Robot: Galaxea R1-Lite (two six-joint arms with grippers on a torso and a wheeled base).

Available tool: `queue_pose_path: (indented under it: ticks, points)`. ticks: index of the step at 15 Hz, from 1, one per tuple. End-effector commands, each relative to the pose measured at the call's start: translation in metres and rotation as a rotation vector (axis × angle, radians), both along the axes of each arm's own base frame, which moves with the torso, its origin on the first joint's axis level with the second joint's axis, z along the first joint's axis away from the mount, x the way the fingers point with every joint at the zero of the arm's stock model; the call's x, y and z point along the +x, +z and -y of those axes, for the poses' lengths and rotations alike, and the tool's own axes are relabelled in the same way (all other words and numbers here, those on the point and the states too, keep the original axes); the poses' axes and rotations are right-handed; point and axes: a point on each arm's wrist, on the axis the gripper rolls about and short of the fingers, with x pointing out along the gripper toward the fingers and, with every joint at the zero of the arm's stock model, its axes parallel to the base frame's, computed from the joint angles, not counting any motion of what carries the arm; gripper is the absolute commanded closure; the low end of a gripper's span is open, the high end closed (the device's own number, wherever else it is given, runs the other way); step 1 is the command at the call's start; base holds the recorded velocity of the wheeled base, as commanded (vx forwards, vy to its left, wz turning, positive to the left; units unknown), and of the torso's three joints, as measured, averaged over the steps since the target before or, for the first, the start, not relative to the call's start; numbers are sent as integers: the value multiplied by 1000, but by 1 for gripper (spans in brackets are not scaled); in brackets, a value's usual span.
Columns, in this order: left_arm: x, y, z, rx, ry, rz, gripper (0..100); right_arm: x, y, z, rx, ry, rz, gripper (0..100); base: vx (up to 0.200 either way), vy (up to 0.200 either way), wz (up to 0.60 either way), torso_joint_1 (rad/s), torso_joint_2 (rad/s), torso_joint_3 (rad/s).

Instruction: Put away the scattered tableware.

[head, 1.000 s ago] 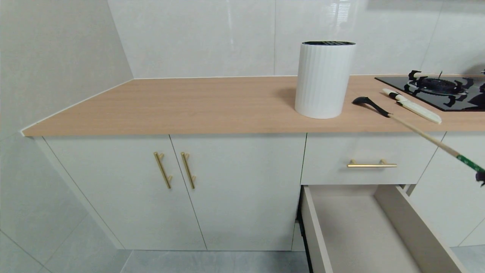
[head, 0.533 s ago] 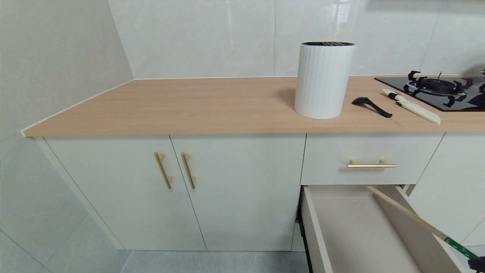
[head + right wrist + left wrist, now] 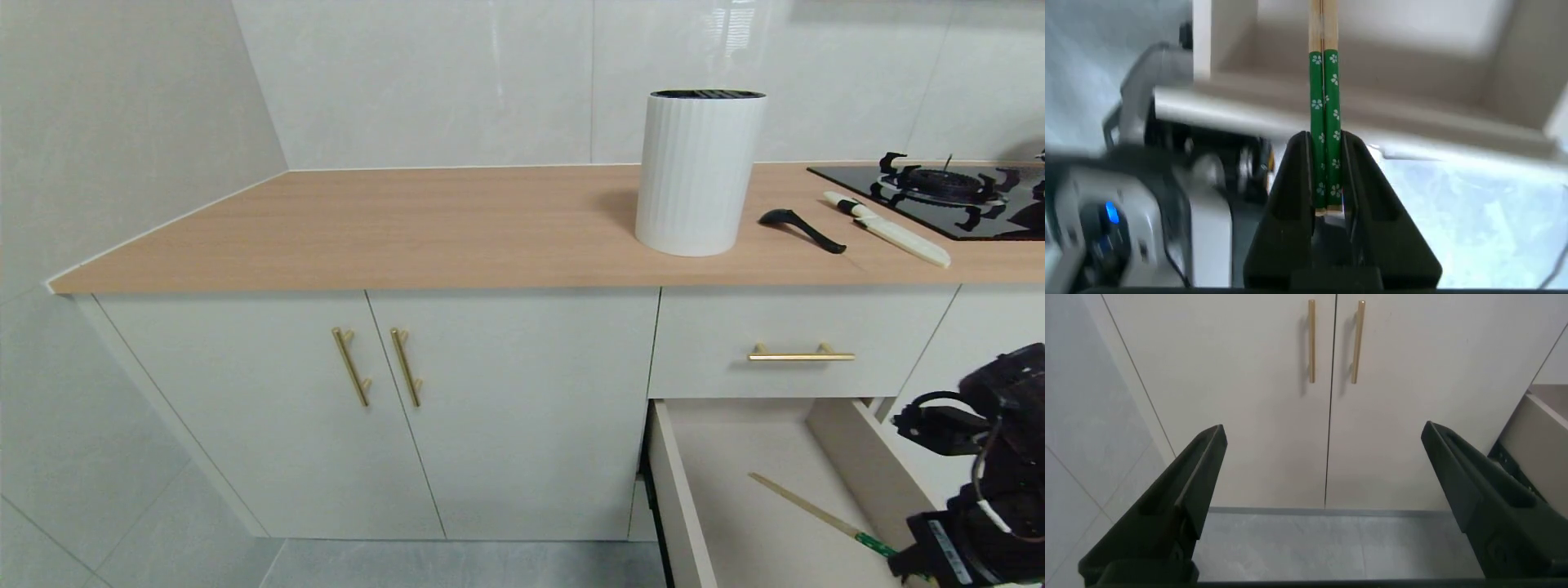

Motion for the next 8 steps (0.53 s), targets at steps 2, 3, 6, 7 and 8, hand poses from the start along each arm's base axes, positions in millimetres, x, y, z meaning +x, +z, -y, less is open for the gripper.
queue_pose_path:
  ticks: [2,3,6,7,8]
  points:
    - [0,0,0,0,0,0,0,67,-50,-16,-1,-46,-61,100,0,0,0,0,0,0]
    - [0,0,0,0,0,0,0,79,-55,-19,3,-47,-42,100,0,0,0,0,0,0]
    - [0,0,0,0,0,0,0,106,-51,-26,40,-108,-5,100,0,0,0,0,0,0]
    - [0,0,0,0,0,0,0,113,-52,-28,52,-135,-3,100,0,0,0,0,0,0]
    - [0,0,0,0,0,0,0,115,-56,-28,50,-141,-17,100,0,0,0,0,0,0]
